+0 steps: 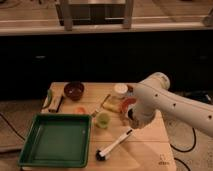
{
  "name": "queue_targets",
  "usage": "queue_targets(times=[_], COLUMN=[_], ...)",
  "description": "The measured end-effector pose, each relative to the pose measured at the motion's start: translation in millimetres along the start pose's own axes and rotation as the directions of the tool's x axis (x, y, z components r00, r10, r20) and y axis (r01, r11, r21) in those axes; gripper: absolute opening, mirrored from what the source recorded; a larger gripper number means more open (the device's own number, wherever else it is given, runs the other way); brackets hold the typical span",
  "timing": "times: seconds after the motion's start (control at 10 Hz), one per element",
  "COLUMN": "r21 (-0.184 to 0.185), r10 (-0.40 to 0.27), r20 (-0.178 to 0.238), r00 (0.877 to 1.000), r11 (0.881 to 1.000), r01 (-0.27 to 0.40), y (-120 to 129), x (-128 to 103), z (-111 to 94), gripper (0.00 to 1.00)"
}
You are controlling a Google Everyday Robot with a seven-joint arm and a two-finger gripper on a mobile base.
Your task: Stack cups into tray
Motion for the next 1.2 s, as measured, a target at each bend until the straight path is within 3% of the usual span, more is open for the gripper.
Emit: queue_targets(times=[1.2], r21=[0.041], r10=[0.067], r20=[0.027], r00=[0.997], r11=[0.997], r01=[-0.069], y=[-17.7], x=[-32.1], z=[-10.3], gripper=[0.0])
